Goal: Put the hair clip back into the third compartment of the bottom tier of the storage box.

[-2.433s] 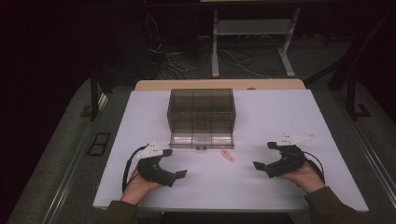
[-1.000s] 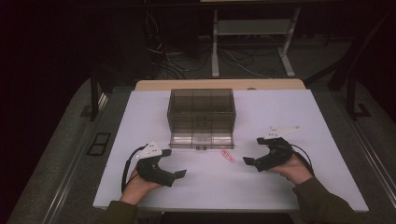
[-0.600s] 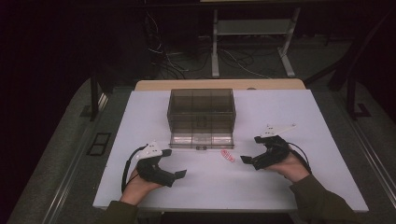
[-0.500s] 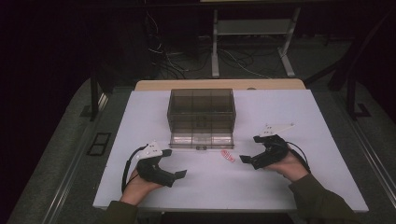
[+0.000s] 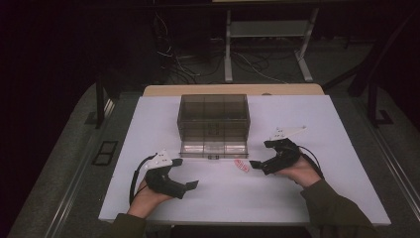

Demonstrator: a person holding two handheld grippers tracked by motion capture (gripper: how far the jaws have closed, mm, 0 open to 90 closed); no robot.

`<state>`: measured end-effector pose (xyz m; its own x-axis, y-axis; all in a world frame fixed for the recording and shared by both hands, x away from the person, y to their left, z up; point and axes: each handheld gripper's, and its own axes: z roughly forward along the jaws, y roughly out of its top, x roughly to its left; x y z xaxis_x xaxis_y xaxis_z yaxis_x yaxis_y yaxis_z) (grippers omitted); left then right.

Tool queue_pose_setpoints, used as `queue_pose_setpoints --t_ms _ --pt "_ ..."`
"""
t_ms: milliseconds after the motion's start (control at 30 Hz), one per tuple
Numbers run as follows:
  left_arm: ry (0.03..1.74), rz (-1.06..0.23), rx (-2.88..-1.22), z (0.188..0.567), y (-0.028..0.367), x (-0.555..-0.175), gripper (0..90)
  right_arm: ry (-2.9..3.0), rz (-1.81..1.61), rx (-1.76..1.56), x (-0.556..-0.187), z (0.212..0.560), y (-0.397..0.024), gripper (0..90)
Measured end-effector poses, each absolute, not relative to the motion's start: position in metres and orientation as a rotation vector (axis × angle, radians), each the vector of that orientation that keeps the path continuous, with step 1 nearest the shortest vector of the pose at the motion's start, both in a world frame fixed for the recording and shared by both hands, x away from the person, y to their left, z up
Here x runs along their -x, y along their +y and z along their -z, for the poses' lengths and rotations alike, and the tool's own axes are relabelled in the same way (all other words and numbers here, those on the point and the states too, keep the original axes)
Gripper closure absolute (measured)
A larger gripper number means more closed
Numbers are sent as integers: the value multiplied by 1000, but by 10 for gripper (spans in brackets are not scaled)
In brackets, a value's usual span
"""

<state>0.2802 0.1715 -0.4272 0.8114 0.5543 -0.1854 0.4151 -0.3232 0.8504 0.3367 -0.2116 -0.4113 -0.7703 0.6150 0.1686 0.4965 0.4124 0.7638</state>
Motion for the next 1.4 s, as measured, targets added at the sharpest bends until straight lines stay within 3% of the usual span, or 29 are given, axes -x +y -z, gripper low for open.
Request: queue_pose_setpoints --t_ms 1100,1400 --pt "722 -175 -1955 427 171 -280 0 2506 -1345 -982 -366 406 -190 55" --pt "722 -178 -1959 426 171 -279 0 2549 -1327 -922 -361 406 -186 163"
